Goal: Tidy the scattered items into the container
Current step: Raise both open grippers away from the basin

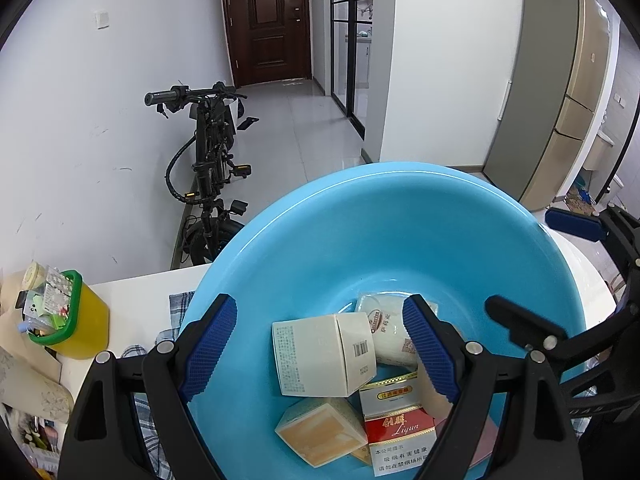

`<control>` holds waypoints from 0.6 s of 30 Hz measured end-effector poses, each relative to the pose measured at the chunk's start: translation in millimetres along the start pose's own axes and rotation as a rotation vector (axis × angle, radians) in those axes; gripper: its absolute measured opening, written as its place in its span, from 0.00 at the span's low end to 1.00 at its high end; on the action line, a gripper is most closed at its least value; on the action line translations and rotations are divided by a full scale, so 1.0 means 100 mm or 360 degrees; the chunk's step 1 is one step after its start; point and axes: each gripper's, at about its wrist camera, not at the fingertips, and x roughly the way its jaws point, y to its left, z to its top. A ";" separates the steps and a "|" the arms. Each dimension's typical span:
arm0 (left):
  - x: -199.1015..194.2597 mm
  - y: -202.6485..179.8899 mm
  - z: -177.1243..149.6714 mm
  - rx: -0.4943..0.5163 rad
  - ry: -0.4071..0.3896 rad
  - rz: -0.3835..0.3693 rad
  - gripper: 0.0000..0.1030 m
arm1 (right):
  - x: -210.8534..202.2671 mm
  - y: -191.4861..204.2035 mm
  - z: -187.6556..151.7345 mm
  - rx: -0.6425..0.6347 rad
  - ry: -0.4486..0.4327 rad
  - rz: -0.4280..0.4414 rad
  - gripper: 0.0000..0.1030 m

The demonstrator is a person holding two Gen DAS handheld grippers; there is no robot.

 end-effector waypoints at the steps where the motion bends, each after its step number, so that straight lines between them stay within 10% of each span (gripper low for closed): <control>1: 0.00 0.00 0.00 0.0002 0.0000 0.0001 0.85 | -0.01 -0.01 0.01 0.0010 -0.0012 -0.0001 0.96; 18: -0.35 0.03 0.00 -0.0165 -0.0291 0.0098 0.85 | -0.35 -0.10 0.08 0.0218 -0.0281 0.0053 0.96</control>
